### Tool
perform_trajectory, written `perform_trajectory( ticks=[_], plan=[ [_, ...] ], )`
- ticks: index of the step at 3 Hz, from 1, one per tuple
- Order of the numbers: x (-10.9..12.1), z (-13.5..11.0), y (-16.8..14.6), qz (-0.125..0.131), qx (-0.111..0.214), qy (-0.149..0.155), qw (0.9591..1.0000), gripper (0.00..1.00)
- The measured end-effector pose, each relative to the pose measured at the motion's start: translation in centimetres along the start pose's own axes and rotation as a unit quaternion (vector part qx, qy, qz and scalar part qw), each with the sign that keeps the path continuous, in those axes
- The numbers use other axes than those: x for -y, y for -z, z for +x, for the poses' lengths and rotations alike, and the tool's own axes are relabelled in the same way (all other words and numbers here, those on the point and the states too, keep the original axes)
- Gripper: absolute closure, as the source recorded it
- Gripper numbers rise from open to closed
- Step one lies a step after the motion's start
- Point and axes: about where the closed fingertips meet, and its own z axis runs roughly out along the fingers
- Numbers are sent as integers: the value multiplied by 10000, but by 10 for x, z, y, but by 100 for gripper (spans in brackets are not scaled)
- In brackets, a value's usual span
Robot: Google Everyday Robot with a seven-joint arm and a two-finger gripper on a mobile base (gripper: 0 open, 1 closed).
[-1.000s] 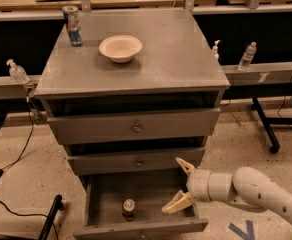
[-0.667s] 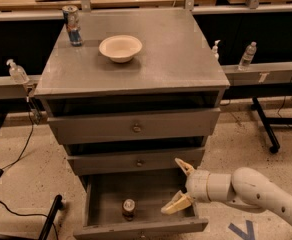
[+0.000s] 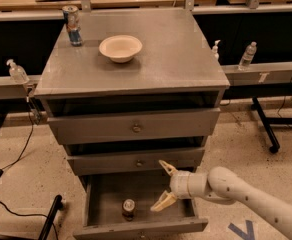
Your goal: Pick orange can from bottom drawer and place on counter
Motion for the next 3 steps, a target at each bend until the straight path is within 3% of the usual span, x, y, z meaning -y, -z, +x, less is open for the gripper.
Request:
perform_trajectory(
  ticks=[1,2,3],
  plan=[
    [-4,41,-53,-260,226,149,9993,0],
    [-6,79,-79,-525,516,10,9973,0],
    [-7,78,-80,-550,464,-16,9974,0]
  ],
)
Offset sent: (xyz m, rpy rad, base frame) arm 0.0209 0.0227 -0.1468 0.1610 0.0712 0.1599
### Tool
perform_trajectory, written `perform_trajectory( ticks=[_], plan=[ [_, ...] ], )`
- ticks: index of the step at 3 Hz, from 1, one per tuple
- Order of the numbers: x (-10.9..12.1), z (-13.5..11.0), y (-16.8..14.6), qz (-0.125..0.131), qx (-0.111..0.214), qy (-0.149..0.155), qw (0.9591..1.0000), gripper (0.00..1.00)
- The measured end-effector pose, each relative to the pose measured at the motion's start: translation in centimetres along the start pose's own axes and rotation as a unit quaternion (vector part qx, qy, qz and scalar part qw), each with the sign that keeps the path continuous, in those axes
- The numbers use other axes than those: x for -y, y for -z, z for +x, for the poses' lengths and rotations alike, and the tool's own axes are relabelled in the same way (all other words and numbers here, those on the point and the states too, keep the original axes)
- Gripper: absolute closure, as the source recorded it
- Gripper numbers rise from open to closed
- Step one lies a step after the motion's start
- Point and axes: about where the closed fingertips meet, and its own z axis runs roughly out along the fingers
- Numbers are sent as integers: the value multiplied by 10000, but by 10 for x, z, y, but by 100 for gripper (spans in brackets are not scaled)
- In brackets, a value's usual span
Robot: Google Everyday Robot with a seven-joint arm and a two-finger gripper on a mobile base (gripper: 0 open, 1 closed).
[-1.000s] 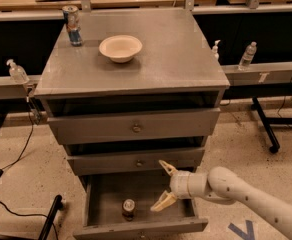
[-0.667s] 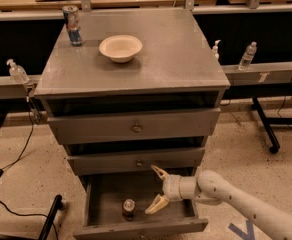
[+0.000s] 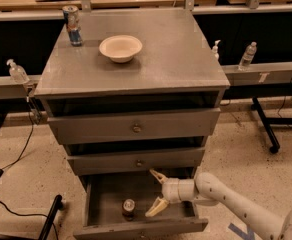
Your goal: Pick orange can from bottom drawer and place on counter
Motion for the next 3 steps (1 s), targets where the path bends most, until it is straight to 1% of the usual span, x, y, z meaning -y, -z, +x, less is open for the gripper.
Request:
perform_trajectory(
  ticks=[1,2,3],
  plan=[
    [-13,15,-22,-340,-149,-185,9991,0],
    [-37,43,-53,-689,-215,-358,9968,17],
    [-46,64,-80,-688,-149,-460,9965,17]
  ],
)
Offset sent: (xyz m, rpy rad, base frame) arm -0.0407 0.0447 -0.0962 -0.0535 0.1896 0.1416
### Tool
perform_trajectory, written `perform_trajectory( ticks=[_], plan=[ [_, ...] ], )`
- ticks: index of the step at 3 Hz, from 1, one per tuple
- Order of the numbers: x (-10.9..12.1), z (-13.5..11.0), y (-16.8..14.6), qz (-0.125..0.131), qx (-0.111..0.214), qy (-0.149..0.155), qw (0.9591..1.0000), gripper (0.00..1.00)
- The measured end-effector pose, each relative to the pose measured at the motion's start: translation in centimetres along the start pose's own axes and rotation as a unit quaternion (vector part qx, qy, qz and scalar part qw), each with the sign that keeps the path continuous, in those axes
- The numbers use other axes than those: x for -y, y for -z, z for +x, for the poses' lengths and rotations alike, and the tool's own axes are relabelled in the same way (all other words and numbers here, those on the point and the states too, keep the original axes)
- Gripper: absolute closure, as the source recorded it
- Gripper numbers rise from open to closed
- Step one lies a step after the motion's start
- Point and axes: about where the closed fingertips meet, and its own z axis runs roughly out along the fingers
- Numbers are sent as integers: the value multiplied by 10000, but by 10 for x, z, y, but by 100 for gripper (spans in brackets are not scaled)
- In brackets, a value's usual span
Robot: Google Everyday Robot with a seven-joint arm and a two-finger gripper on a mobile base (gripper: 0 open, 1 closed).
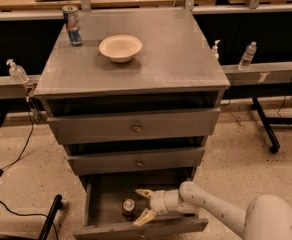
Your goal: Pick orange can from bottom drawer and place on counter
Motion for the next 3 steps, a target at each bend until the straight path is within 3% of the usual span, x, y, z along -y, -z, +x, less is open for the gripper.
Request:
perform_trajectory(
  ticks=[1,3],
  plan=[
    [4,8,-16,52,88,13,9999,17],
    [21,17,-42,172,237,-86,9995,43]
  ],
)
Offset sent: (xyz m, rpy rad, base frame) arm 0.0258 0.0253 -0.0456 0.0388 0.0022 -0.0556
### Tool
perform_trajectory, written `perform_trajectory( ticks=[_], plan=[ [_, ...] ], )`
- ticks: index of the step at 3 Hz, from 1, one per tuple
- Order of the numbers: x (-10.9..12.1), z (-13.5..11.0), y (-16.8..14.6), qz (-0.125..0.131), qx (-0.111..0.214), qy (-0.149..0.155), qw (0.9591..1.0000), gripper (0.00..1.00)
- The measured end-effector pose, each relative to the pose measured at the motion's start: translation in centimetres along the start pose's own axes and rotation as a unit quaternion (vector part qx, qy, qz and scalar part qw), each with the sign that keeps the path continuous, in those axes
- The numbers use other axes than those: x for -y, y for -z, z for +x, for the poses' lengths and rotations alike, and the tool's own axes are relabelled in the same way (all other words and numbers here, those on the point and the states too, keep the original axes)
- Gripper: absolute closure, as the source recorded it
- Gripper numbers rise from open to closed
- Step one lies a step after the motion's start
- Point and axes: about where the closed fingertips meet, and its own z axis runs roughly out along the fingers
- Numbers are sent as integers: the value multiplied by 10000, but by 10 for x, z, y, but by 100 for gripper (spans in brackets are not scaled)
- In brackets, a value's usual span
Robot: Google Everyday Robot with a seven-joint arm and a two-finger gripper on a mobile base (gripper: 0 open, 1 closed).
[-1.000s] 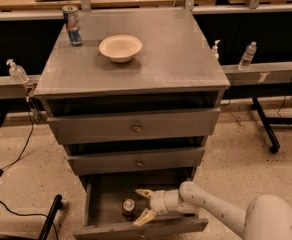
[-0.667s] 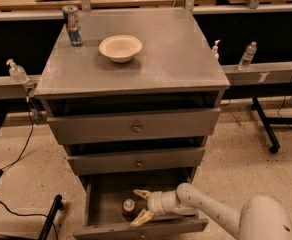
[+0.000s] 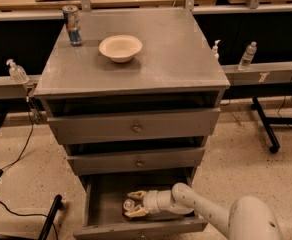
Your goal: Pick orange can from bottom drawer and place on counter
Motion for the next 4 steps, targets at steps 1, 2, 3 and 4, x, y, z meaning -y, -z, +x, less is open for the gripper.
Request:
perform_trajectory(
  ticks=[1,2,3,4],
  plan=[
    [4,3,-11,23,68,-82,9999,74],
    [4,4,-15,9,115,-110,9999,98],
    [10,-40,11,100,552,124,9983,100],
    [12,-123,83,100,1303,408,9906,100]
  ],
)
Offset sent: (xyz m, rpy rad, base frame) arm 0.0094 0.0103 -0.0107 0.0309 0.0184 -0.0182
